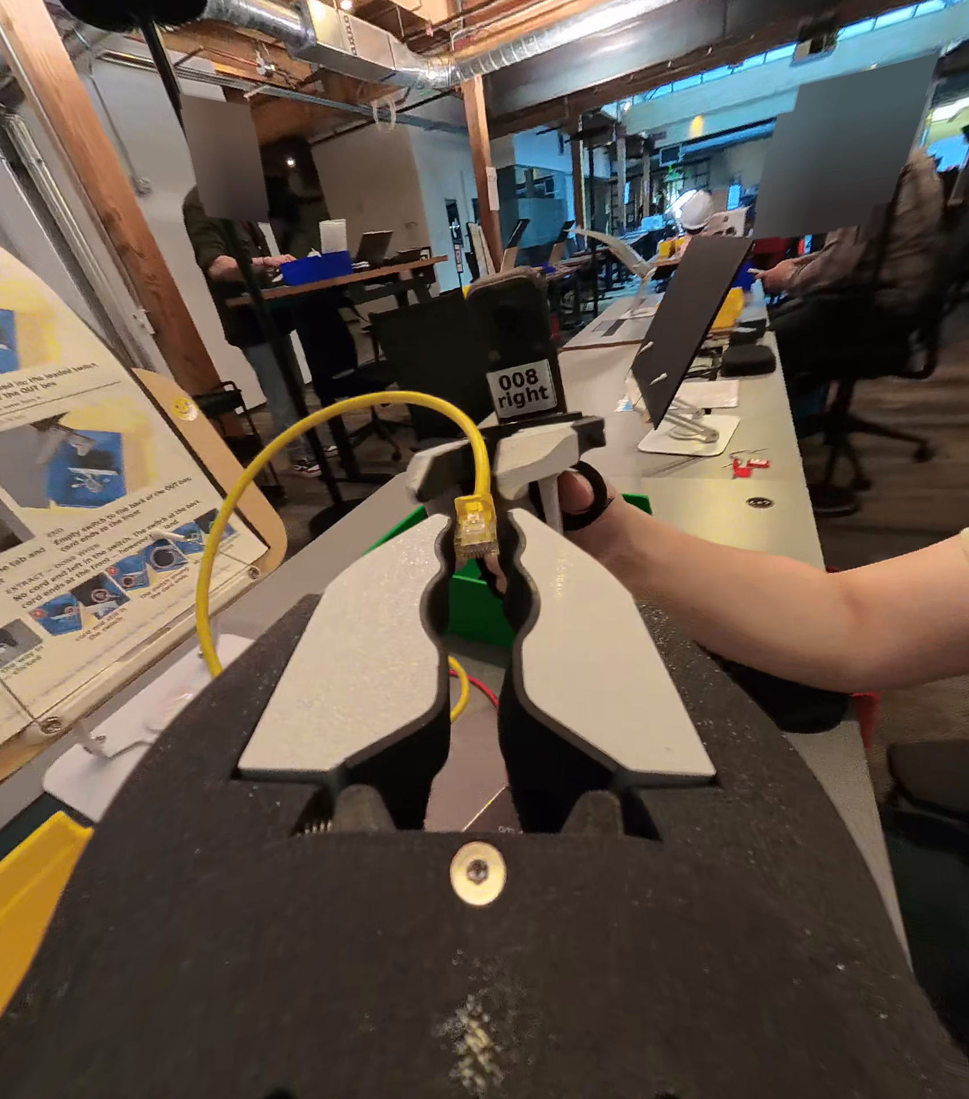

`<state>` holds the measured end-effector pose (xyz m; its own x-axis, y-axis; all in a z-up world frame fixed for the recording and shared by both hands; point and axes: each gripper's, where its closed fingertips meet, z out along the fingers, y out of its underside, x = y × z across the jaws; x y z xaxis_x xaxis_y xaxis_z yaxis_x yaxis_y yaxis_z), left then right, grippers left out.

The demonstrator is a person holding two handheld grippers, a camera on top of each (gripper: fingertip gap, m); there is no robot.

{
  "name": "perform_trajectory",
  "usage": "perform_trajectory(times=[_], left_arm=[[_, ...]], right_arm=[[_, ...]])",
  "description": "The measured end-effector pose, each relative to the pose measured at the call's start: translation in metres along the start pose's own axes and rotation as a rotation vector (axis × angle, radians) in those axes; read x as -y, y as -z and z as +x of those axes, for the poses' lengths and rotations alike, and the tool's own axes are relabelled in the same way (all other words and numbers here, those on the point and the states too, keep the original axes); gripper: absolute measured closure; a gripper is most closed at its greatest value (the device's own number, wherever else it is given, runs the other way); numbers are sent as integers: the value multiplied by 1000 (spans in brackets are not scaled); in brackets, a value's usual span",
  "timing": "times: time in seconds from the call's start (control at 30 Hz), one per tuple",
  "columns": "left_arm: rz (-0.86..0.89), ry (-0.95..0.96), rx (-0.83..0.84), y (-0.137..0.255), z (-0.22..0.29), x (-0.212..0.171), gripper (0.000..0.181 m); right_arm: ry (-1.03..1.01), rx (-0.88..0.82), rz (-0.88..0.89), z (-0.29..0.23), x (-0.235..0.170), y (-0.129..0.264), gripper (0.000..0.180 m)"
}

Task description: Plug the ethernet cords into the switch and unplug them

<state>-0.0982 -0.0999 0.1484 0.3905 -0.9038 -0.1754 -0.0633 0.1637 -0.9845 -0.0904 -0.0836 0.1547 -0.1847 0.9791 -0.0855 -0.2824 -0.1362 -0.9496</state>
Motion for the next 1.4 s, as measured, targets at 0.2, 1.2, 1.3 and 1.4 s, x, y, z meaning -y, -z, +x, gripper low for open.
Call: perform_trajectory(times=[0.2, 1.2, 1.3, 1.4], left_arm=[[-6, 32, -48, -3, 6, -1, 168], [-50, 15, -58, -5, 12, -5, 168], [-51, 12, -35, -5, 10, -5, 165], [-46, -1, 24, -4, 3, -6, 157]], right_arm=[[29, 65, -74, -11, -11, -3, 158], [126, 89, -122, -21, -14, -3, 168], [151, 73, -125, -20, -14, -2, 169], [150, 71, -115, -19, -12, -1, 169]])
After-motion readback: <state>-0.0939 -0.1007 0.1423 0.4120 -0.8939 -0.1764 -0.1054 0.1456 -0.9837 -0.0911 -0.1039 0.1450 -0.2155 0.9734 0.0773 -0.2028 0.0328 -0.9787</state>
